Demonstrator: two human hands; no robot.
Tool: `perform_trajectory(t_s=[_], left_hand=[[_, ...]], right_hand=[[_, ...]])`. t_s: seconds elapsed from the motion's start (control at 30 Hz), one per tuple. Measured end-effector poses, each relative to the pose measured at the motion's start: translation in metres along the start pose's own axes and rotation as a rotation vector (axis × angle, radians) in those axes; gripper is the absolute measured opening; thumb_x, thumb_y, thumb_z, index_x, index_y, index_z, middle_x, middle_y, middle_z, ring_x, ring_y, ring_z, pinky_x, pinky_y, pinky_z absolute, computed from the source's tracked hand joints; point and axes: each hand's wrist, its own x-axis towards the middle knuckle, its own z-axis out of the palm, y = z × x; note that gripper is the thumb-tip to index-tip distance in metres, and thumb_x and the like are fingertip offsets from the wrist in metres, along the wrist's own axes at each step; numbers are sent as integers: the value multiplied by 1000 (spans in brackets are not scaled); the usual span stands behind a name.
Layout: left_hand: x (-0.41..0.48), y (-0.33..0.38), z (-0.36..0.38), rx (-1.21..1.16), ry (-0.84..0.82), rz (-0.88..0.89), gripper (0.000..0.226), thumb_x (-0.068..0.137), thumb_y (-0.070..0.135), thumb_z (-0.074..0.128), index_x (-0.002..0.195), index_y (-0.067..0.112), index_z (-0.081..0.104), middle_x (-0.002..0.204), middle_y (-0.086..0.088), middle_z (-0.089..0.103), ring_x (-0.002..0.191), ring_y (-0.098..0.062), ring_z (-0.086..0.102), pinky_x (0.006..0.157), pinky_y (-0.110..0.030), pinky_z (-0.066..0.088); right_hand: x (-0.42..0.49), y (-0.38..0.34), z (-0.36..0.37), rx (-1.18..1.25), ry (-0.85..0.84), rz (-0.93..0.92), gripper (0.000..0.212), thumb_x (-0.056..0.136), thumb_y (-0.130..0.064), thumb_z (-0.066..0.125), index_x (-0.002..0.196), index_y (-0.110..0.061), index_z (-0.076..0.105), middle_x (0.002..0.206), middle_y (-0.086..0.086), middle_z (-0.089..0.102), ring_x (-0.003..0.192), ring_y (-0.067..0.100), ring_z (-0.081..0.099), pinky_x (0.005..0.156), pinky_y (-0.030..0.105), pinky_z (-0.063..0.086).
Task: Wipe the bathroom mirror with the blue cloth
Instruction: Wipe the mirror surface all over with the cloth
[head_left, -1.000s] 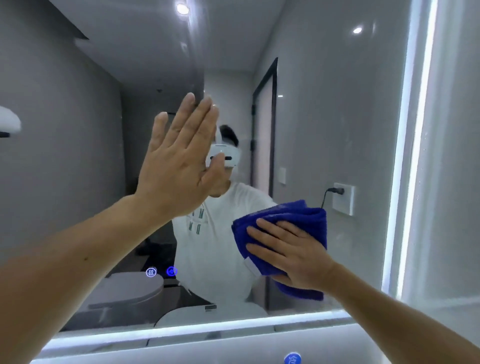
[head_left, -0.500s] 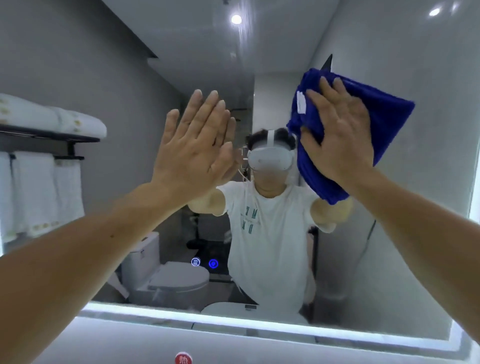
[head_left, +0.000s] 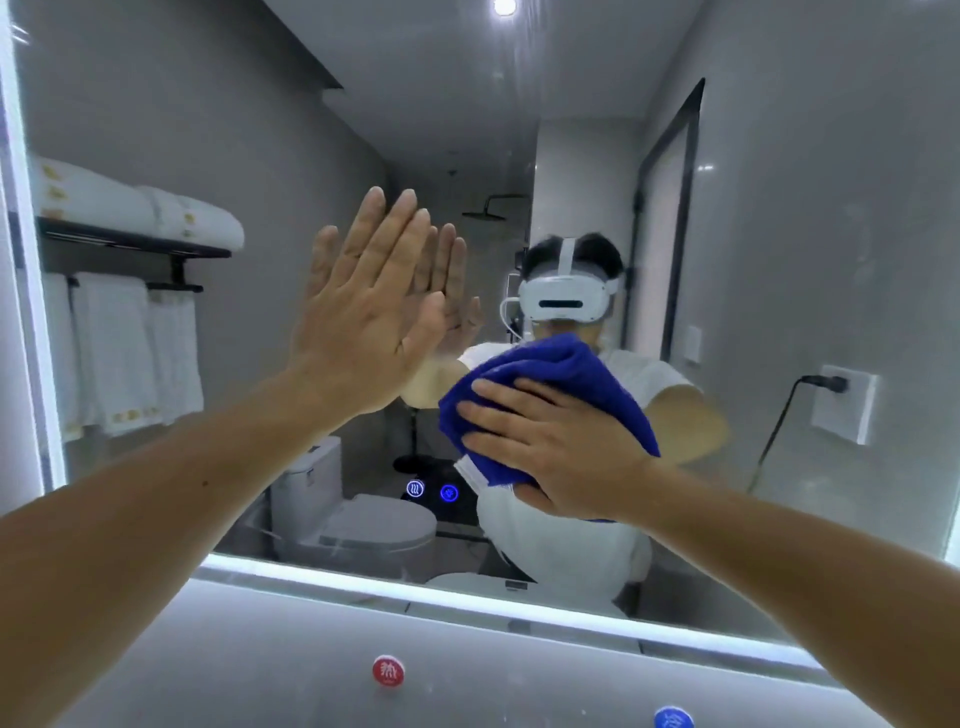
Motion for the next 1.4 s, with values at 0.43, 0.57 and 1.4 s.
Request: perform_trajectory(t_s=[0.43, 0.57, 1.4], left_hand=[[-21, -17, -12, -20, 10, 27, 70, 95, 44, 23, 150, 3, 33, 159, -11, 26, 149, -29, 17, 118, -53, 13], [-22, -35, -9, 4, -14, -5, 71, 95, 49, 17, 154, 10, 24, 163, -5, 16, 151, -21, 6, 121, -52, 11], [-47, -56, 8, 21, -26, -29, 75, 98, 58, 4, 154, 12, 22, 163, -2, 15, 152, -20, 7, 121, -49, 9]], right_hand=[[-44, 11, 1, -54, -39, -73, 52, 88, -37, 63, 138, -23, 54, 148, -5, 49, 143, 21, 35, 117, 41, 20], [18, -3, -8, -116, -26, -38, 48, 92, -38, 54, 136, -21, 57, 146, -2, 50, 141, 24, 37, 117, 43, 17], [-35, -11, -1, -184, -160, -75, 61, 87, -29, 67, 144, -17, 48, 151, 4, 45, 142, 30, 37, 118, 48, 21]])
